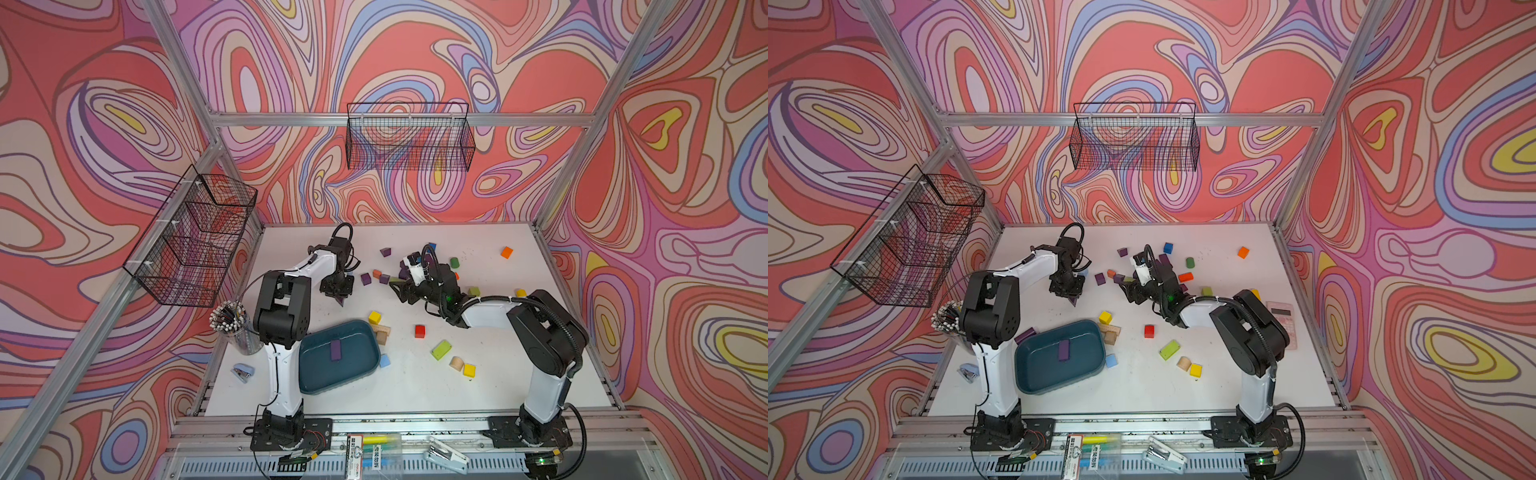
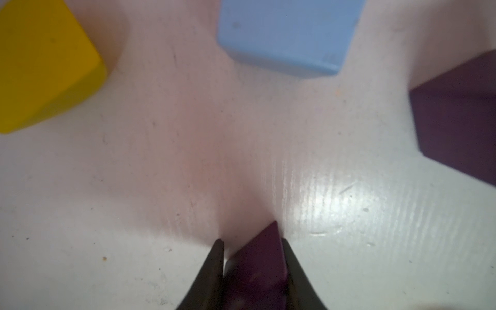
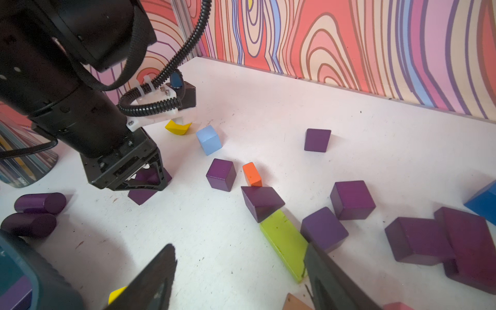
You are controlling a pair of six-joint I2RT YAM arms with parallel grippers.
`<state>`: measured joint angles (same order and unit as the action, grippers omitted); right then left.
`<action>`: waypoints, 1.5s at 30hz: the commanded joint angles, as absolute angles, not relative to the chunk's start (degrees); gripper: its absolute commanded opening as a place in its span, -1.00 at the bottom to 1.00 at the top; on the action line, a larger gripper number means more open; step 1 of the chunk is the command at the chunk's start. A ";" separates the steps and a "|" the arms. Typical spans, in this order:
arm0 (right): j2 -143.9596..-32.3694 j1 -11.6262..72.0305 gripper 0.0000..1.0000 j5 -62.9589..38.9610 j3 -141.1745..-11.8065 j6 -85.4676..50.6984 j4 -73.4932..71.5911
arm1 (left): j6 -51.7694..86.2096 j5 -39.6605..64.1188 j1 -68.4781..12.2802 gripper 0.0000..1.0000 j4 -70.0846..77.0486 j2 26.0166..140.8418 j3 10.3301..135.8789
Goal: Pick purple bricks into the storage bin
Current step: Pick up the building block from the center of the board, then place the building block in the storage box.
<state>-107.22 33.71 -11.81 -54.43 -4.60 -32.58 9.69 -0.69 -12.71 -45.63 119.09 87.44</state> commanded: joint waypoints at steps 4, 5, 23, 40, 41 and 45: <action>-107.05 33.40 0.58 -11.23 -55.42 -4.85 -33.40 | 11.49 -1.27 -12.66 -0.63 -49.13 113.56 86.28; -107.05 33.40 0.58 -10.99 -55.37 -4.99 -33.33 | 11.68 -1.14 -12.65 -0.63 -49.22 112.75 85.82; -108.19 32.13 0.58 -9.41 -55.79 -7.85 -33.33 | 16.20 2.37 -16.35 -0.60 -51.75 93.67 74.10; -107.68 31.16 0.58 -5.85 -54.76 -11.76 -33.27 | 25.99 2.66 -28.56 -0.59 -50.22 77.72 58.68; -107.59 31.12 0.59 -5.52 -54.62 -11.99 -33.23 | 26.66 2.39 -29.61 -0.59 -49.75 77.37 57.60; -107.30 31.03 0.58 -4.66 -54.32 -12.72 -33.15 | 28.56 2.22 -32.12 -0.59 -47.94 76.90 54.20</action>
